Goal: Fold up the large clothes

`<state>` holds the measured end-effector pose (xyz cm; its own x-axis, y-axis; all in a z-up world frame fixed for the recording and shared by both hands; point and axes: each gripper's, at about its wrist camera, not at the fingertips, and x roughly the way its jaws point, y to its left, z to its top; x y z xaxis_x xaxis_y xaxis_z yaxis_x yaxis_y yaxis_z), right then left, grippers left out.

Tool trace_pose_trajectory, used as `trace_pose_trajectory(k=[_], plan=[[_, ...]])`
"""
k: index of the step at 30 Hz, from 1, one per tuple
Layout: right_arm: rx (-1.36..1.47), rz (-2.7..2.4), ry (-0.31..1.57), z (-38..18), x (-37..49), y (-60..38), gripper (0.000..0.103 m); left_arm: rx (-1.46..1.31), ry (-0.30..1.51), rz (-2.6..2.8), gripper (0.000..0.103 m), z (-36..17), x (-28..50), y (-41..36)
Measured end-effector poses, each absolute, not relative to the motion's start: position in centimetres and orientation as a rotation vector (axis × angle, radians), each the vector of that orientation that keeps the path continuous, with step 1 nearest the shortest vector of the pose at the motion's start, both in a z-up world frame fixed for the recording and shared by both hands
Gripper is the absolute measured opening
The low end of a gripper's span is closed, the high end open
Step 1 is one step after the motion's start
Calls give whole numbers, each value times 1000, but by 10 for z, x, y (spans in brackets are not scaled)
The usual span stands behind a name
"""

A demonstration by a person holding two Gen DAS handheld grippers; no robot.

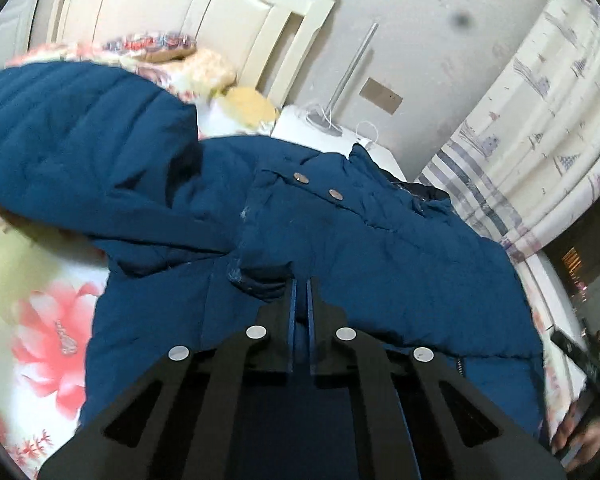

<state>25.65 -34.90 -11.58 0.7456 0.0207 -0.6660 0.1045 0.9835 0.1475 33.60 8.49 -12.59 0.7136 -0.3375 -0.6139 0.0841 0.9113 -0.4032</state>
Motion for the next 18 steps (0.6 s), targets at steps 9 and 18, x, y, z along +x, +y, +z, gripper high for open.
trace_pose_trajectory(k=[9, 18], plan=[[137, -124, 855, -141, 272, -343, 67, -577, 687, -272, 9, -125, 336, 125], [-165, 252, 794, -107, 294, -176, 69, -708, 529, -47, 92, -120, 318, 161]])
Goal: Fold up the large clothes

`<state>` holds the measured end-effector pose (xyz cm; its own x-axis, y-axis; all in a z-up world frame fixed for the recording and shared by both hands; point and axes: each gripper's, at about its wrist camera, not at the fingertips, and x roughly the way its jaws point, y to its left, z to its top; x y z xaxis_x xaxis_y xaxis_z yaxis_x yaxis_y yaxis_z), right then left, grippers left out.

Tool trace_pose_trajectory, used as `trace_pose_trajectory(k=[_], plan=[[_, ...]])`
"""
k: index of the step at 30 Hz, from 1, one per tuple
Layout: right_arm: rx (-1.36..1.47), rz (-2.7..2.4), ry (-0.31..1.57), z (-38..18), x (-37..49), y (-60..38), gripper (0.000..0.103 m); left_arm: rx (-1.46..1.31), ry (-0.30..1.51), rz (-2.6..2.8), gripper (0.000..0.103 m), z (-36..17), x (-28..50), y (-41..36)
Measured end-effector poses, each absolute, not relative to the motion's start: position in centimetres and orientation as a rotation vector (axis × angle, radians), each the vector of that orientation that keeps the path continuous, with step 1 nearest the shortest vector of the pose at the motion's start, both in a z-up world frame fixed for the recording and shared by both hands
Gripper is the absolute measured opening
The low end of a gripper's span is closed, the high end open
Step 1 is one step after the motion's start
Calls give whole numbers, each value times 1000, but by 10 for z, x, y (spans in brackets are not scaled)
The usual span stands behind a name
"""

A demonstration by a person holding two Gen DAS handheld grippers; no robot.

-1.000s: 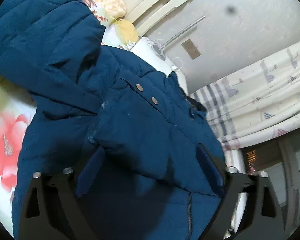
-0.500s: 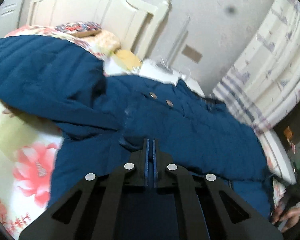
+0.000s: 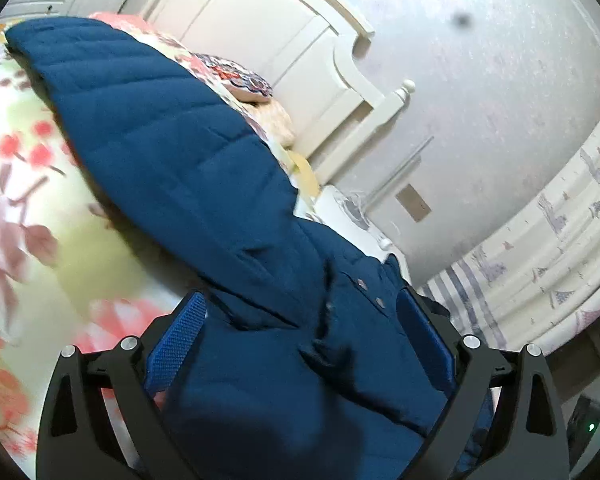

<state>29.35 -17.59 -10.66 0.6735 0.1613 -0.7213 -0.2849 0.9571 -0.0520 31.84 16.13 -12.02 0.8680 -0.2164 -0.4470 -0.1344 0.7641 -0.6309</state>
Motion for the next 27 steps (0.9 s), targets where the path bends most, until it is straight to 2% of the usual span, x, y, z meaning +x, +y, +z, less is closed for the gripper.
trace_pose_trajectory(k=[3, 8, 9, 11, 12, 14, 16, 17, 19, 20, 23, 27], plan=[[-221, 339, 826, -118, 318, -124, 69, -665, 529, 6, 92, -120, 317, 161], [-468, 427, 806, -141, 332, -39, 69, -664, 525, 45, 92, -120, 318, 165], [-505, 416, 802, -146, 334, -32, 60, -666, 529, 45, 92, -121, 319, 165], [-499, 404, 788, -145, 332, -30, 27, -663, 526, 45, 92, -120, 318, 165], [-460, 423, 774, -140, 330, -34, 21, -659, 520, 47, 92, -119, 317, 164], [-381, 496, 731, -123, 315, -44, 19, -645, 492, 50, 92, -115, 313, 163], [-397, 546, 730, -118, 301, -44, 19, -621, 472, 49, 92, -110, 311, 160], [-418, 567, 763, -121, 299, -43, 25, -610, 473, 41, 92, -109, 312, 158], [-453, 613, 873, -139, 302, -39, 49, -581, 490, 21, 92, -108, 314, 151], [-451, 613, 875, -142, 301, -42, 57, -567, 497, 16, 92, -108, 315, 148], [-289, 676, 851, -122, 294, -76, 56, -525, 475, 18, 92, -103, 310, 143], [-152, 474, 716, -81, 305, -152, 56, -476, 464, -46, 92, -98, 310, 132]])
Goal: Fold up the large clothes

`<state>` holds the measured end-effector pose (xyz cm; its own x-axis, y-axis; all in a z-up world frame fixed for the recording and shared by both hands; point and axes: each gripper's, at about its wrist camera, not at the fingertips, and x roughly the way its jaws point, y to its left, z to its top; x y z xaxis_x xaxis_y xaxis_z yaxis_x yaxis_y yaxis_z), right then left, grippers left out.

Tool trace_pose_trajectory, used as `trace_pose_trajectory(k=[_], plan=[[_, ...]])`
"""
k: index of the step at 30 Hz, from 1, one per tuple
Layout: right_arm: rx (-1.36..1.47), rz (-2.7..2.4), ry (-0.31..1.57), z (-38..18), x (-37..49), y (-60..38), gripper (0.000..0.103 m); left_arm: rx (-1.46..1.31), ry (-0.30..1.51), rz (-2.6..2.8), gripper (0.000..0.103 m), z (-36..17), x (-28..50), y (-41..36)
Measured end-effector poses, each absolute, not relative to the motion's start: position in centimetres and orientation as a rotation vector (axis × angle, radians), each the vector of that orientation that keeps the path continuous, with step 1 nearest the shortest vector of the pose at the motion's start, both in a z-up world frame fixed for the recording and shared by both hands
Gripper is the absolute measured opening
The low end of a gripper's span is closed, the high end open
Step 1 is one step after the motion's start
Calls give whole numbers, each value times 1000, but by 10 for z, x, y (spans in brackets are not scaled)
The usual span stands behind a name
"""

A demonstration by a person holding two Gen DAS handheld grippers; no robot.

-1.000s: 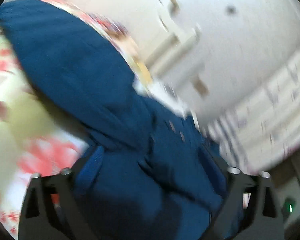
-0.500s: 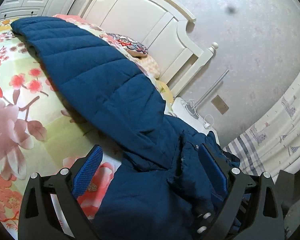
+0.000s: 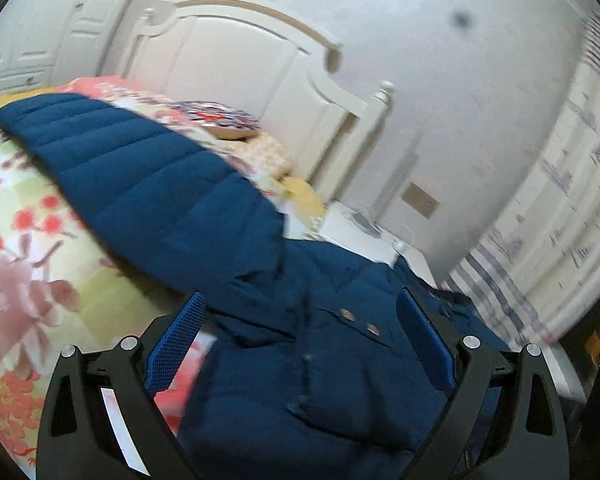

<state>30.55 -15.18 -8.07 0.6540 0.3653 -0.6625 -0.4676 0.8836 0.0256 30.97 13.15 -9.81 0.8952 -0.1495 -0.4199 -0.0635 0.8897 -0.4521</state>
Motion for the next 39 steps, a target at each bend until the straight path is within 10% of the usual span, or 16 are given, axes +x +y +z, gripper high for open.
trace_pose_trajectory(k=[8, 13, 17, 20, 27, 39], plan=[[151, 4, 941, -121, 397, -333, 56, -294, 635, -292, 92, -109, 333, 79], [195, 27, 881, -107, 371, -335, 57, -279, 790, -232, 92, -127, 357, 76], [202, -75, 773, -96, 334, -346, 80, -249, 854, -206, 92, -136, 366, 70], [116, -82, 963, -131, 337, -346, 80, -210, 864, -190, 92, -137, 367, 64], [31, -83, 770, -97, 292, -292, 84, -246, 833, -207, 92, -135, 363, 71], [-3, 39, 865, -148, 311, -244, 95, -912, 486, 109, 92, -100, 297, 309]])
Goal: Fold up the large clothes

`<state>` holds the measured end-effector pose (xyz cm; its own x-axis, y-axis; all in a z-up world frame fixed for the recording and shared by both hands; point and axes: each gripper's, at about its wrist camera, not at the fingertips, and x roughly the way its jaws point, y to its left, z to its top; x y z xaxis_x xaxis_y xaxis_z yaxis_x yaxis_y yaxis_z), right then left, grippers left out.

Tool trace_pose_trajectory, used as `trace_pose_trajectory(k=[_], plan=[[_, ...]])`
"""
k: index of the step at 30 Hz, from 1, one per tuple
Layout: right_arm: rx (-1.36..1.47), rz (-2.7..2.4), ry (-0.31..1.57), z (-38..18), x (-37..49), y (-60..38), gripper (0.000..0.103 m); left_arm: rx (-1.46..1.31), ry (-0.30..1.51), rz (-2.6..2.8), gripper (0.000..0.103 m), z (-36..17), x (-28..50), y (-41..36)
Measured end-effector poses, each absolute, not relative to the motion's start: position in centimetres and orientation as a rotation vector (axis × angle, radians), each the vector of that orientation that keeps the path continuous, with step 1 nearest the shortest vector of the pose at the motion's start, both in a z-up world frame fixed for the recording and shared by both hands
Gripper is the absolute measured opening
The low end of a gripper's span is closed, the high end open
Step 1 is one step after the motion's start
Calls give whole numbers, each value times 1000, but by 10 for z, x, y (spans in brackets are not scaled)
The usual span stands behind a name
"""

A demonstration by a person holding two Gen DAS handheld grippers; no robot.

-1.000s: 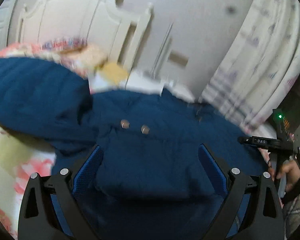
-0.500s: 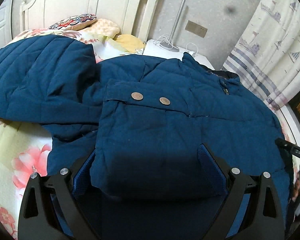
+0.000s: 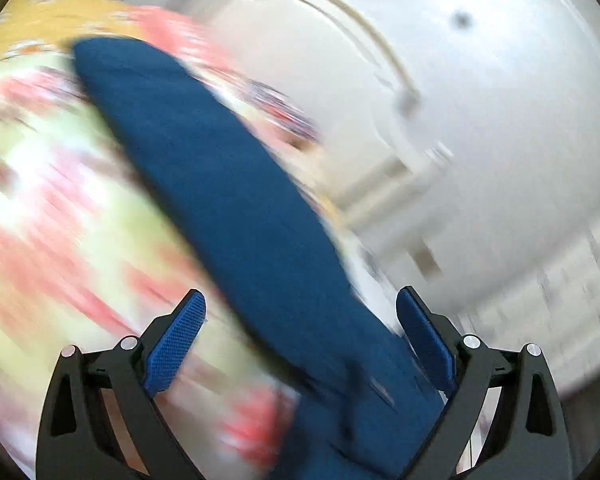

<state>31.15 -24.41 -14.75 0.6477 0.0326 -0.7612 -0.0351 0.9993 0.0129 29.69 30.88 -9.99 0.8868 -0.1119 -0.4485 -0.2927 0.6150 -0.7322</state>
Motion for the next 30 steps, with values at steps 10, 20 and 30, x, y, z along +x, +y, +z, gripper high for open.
trace_pose_trajectory(k=[10, 20, 30], plan=[[-10, 37, 866, -151, 313, -244, 98, -1069, 500, 252, 73, -121, 345, 457], [81, 50, 809, -144, 304, -257, 96, -810, 292, 125, 3, -43, 324, 347], [492, -155, 417, -116, 246, -351, 93, -310, 596, -546, 4, -53, 329, -6]])
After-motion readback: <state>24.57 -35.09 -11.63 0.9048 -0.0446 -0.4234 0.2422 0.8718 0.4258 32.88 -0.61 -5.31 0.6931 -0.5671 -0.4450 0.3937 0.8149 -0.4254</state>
